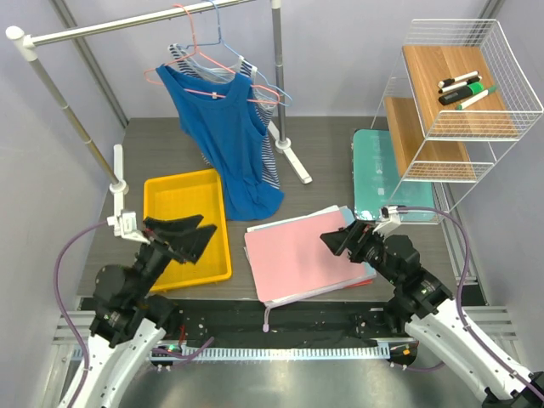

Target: Remove the tank top from the hanger

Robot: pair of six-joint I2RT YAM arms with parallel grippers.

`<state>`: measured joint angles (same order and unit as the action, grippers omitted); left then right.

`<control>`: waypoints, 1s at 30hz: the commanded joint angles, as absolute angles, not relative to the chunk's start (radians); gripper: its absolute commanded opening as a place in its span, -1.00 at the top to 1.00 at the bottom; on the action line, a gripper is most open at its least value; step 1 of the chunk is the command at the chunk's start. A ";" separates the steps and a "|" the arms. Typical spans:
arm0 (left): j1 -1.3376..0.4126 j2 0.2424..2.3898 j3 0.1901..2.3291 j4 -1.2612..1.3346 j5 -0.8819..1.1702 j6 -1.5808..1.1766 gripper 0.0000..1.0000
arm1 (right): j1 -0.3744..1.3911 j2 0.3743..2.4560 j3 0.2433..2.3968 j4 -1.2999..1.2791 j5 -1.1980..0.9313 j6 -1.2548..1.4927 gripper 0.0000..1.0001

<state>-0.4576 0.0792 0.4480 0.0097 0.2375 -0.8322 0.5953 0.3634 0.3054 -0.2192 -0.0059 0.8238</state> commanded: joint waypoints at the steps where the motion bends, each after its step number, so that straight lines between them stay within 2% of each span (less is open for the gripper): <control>1: -0.454 0.233 0.625 -0.568 -0.089 -0.971 -1.00 | 0.598 0.394 0.385 -0.324 0.107 0.755 -0.99; 2: -0.454 0.256 0.653 -0.639 -0.075 -0.928 -1.00 | 0.598 0.406 0.411 -0.331 0.107 0.746 -0.99; 7: -0.454 0.354 0.735 -0.672 0.075 -0.781 -1.00 | 0.598 0.393 0.478 -0.334 -0.032 0.680 -0.99; 11: -0.456 0.374 0.801 -0.738 -0.056 -0.744 -1.00 | 0.598 0.380 0.529 -0.313 -0.089 0.591 -0.99; 14: -0.456 0.449 0.873 -0.819 -0.121 -0.697 -1.00 | 0.598 0.486 0.616 -0.322 -0.106 0.526 -1.00; 16: -0.454 0.482 0.888 -0.827 -0.111 -0.683 -0.99 | 0.598 0.616 0.673 -0.324 -0.117 0.488 -0.88; 20: -0.453 0.547 0.873 -0.766 -0.032 -0.684 -1.00 | 0.598 0.807 0.851 -0.305 -0.109 0.457 -0.85; 25: -0.454 0.630 0.885 -0.749 0.110 -0.667 -1.00 | 0.612 1.044 1.114 -0.348 -0.011 0.433 -0.96; 30: -0.454 0.725 0.942 -0.788 0.199 -0.611 -1.00 | 0.630 1.189 1.299 -0.333 0.072 0.391 -1.00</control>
<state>-0.4576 0.6773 0.8757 -0.7795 0.0841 -0.6773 0.6147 1.1164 1.1454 -0.3672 -0.0124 0.4557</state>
